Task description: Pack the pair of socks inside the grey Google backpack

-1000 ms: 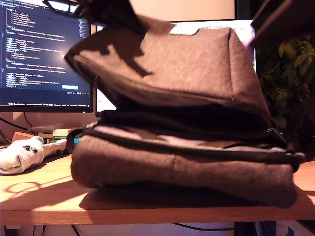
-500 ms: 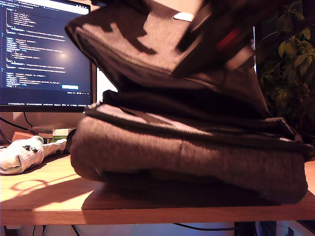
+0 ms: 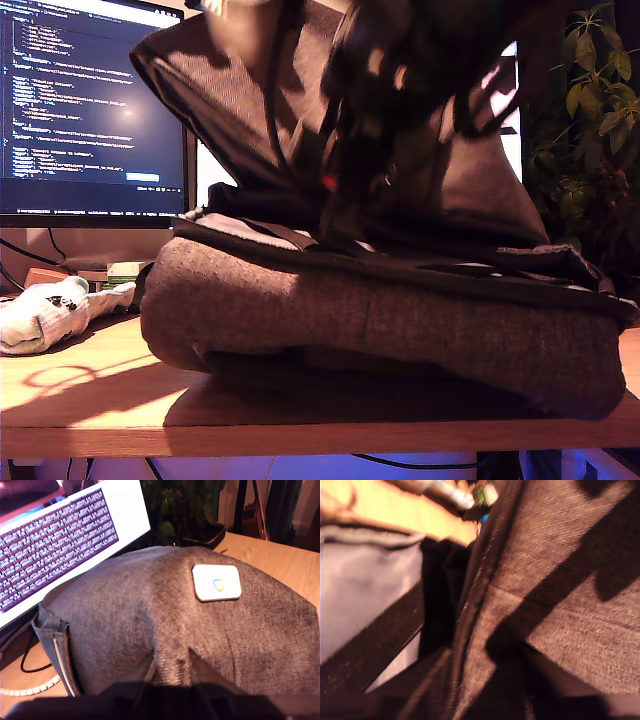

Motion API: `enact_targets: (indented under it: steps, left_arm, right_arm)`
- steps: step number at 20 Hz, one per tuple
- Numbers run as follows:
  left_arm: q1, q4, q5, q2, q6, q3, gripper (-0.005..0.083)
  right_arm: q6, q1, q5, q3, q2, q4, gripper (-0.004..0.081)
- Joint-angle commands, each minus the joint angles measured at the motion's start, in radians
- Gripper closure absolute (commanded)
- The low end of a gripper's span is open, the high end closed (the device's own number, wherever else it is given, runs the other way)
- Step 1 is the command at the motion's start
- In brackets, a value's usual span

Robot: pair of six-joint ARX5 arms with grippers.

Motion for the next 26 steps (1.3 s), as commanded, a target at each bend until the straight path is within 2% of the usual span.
enact_targets:
  steps: [1, 7, 13, 14, 15, 17, 18, 19, 23, 26]
  left_arm:
    - [-0.003, 0.061, 0.012, -0.031, 0.002, 0.068, 0.0798]
    - [0.015, 0.021, 0.011, -0.031, 0.021, 0.068, 0.0798]
    - [0.042, -0.006, 0.011, -0.031, 0.035, 0.068, 0.0793]
    - [0.044, -0.022, 0.011, -0.031, 0.044, 0.068, 0.0745]
    - [0.044, -0.040, 0.011, -0.031, 0.079, 0.068, 0.0651]
    - [0.044, -0.074, 0.011, -0.031, 0.103, 0.068, 0.0379]
    - [0.044, -0.101, 0.011, -0.031, 0.106, 0.068, 0.0285]
    - [0.044, -0.132, 0.011, -0.031, 0.116, 0.068, 0.0261]
    - [0.044, -0.273, 0.065, -0.049, 0.132, 0.068, 0.0261]
    - [0.044, -0.332, 0.070, -0.086, 0.133, 0.069, 0.0261]
  right_arm:
    - [-0.030, 0.005, 0.035, -0.006, 0.005, 0.009, 0.0784]
    - [-0.137, 0.006, 0.179, 0.046, -0.009, 0.106, 0.0782]
    - [-0.170, 0.019, 0.182, 0.113, -0.077, 0.066, 0.0782]
    - [-0.188, 0.021, 0.185, 0.126, -0.089, 0.045, 0.0782]
    - [-0.190, 0.025, 0.190, 0.139, -0.101, 0.014, 0.0782]
    - [-0.190, 0.030, 0.190, 0.169, -0.122, -0.053, 0.0782]
    - [-0.188, 0.032, 0.189, 0.182, -0.131, -0.084, 0.0782]
    - [-0.184, 0.032, 0.188, 0.194, -0.140, -0.118, 0.0782]
    - [-0.179, 0.032, 0.185, 0.238, -0.159, -0.269, 0.0782]
    - [-0.163, 0.032, 0.173, 0.248, -0.166, -0.343, 0.0782]
